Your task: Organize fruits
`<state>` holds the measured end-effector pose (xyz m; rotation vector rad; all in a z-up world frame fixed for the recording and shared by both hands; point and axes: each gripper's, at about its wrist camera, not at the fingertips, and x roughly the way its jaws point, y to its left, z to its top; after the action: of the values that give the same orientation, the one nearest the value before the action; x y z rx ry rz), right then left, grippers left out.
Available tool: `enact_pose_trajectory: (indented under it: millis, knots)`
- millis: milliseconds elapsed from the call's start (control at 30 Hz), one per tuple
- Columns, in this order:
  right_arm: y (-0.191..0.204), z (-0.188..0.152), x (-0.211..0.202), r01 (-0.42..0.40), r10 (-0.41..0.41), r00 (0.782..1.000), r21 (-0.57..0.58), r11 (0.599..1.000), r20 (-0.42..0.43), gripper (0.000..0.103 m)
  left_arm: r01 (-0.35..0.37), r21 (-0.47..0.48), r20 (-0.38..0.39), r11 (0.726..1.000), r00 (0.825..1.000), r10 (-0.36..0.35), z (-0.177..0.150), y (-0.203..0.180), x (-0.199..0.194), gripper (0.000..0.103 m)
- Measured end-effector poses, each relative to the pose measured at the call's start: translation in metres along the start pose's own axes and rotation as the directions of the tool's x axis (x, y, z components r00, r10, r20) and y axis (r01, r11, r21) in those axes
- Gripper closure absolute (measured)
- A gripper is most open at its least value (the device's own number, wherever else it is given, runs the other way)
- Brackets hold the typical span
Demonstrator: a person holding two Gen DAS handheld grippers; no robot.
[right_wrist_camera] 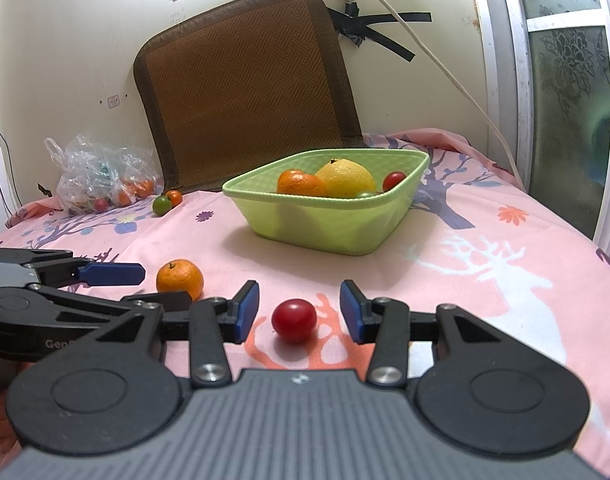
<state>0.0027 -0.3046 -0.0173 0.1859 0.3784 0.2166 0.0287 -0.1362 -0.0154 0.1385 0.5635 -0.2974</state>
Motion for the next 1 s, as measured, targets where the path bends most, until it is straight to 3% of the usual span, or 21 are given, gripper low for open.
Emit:
enact_pose_trajectory:
  millis: [567,833,1000]
  knots:
    - [0.0,0.0,-0.002,-0.007,0.006,1.0,0.002,1.0,0.011,0.052,0.008,-0.01,-0.022,1.0,1.0,-0.009,0.001,0.003,0.003,0.04]
    - [0.0,0.0,-0.001,-0.013,0.013,1.0,-0.005,1.0,0.003,0.051,0.026,-0.078,-0.063,0.997,0.998,-0.031,0.007,0.013,0.012,0.04]
    - [0.004,0.0,0.005,0.0,-0.001,0.999,-0.032,0.999,-0.034,0.052,0.013,-0.038,-0.081,0.999,0.997,-0.016,0.011,0.006,0.018,0.043]
